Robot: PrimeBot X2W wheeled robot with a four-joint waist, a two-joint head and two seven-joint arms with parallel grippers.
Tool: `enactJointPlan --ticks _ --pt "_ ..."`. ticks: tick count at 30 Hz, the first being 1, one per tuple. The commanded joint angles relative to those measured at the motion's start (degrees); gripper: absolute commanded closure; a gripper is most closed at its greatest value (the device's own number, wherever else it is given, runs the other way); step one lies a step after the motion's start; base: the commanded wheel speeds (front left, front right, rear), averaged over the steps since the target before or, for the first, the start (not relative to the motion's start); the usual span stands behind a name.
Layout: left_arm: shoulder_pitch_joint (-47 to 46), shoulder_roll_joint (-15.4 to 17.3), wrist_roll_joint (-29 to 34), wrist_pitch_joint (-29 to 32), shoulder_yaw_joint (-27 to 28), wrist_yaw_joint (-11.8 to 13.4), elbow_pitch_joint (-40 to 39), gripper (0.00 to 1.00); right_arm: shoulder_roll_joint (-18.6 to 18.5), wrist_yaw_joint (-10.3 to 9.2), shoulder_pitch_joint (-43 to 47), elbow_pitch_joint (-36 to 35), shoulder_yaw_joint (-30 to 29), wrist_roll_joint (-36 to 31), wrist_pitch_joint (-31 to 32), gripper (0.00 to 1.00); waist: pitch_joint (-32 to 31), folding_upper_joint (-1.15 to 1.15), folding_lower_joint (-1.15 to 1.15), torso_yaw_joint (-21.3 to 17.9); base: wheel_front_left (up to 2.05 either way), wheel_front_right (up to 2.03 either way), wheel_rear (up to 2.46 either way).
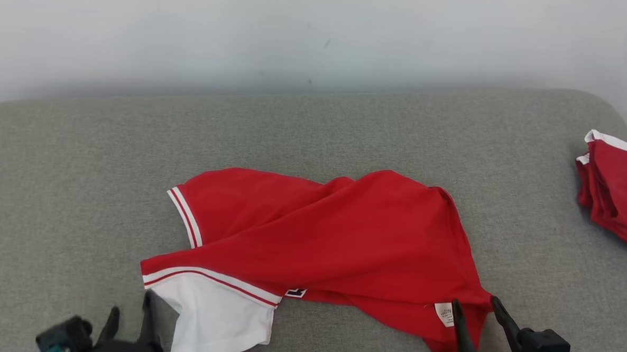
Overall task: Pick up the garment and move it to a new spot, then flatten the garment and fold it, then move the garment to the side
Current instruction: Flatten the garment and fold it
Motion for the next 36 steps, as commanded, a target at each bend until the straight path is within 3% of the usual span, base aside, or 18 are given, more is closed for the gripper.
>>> enactJointPlan --ticks 1,9,19,24,25,26,32,36 --pt "2.5 0.96 -0.04 -0.37 -0.01 -0.51 -1.55 0.0 -0.1 -0.14 0.62 -0.22 -0.61 0.04 0.03 0.0 -0.48 0.0 0.0 0.88 0.0 0.0 0.0" --pt "6.63 0.52 0.62 2.01 -3.95 -1.99 -4.34 0.0 -0.23 -0.14 0.61 -1.07 -0.85 -0.39 0.54 0.0 -0.79 0.0 0.0 2.51 0.0 0.0 0.0" --pt "5.81 0.65 3.98 4.0 -8.07 -0.42 -0.74 0.0 -0.4 -0.14 0.96 -1.23 -0.77 -0.2 0.65 0.0 -0.79 0.0 0.0 2.06 0.0 0.0 0.0" --pt "4.91 0.55 4.55 4.65 -9.2 -0.83 1.7 0.0 -0.33 -0.14 0.88 -1.12 -0.85 -0.25 0.71 0.0 -0.87 0.0 0.0 1.57 0.0 0.0 0.0" --pt "4.71 0.57 4.64 4.66 -9.46 -1.01 1.93 0.67 -0.31 -0.14 0.92 -1.01 -0.99 -0.28 0.87 0.0 -0.86 0.0 0.0 1.52 0.0 0.0 0.0" --pt "4.48 0.56 4.7 4.78 -9.87 -1.75 2.03 1.0 -0.3 -0.14 0.95 -0.91 -1.1 -0.32 1.11 0.0 -0.82 0.0 0.0 1.49 0.0 0.0 0.0" --pt "4.11 0.49 4.73 4.36 -10.78 -3.67 2.91 1.0 -0.14 -0.14 0.85 0.09 -3.8 -0.43 4.42 0.0 -0.7 0.0 0.0 1.82 0.0 0.0 0.0" --pt "4.7 1.24 4.09 3.68 -9.83 -3.37 3.69 1.0 0.12 -0.14 0.49 0.05 -9.03 -1.27 8.79 0.0 -0.78 0.0 0.0 2.35 0.0 0.0 0.0"
